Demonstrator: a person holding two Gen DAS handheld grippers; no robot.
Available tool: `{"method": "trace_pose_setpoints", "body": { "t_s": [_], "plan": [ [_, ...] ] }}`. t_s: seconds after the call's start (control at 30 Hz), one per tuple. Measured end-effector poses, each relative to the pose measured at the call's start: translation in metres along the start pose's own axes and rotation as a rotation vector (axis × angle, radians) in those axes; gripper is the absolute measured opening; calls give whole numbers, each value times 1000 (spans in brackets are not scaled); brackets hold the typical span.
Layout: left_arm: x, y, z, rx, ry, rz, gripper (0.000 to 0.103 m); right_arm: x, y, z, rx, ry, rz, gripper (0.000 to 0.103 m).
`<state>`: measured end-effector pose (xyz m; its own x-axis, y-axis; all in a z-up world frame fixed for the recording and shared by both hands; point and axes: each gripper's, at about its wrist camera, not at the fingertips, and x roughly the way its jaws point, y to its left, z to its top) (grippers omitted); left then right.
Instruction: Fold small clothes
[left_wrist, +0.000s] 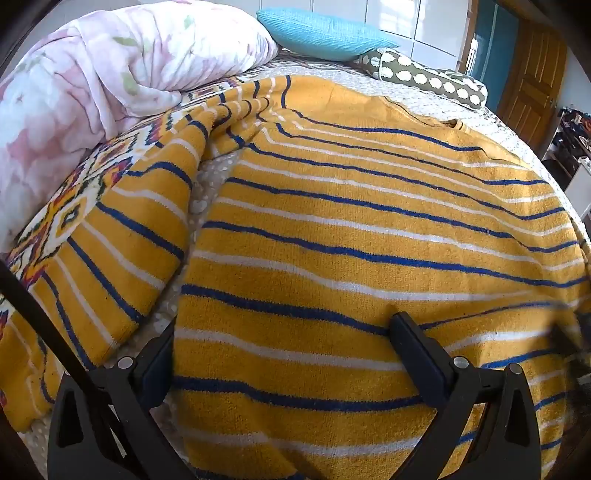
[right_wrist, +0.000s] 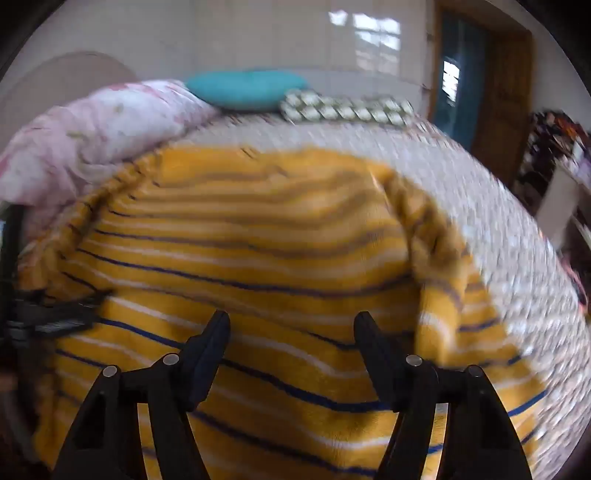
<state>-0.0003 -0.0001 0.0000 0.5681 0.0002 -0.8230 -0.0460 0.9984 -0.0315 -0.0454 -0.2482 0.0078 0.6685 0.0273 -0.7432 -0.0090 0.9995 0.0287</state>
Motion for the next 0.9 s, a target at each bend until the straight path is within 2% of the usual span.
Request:
{"method": "trace_pose_setpoints", "body": {
  "t_s": [0.13,0.27,0.9],
  "plan": [
    [0,-1,0,3,0,6,103,1,-10,0,27,-1,61,81],
    [1,-2,1,3,-1,8,103,2,-1,-1,-8,-5,24,84],
    [-3,0,0,4,1,4,103,2,1,0,2,-10,33,86]
  ]
}}
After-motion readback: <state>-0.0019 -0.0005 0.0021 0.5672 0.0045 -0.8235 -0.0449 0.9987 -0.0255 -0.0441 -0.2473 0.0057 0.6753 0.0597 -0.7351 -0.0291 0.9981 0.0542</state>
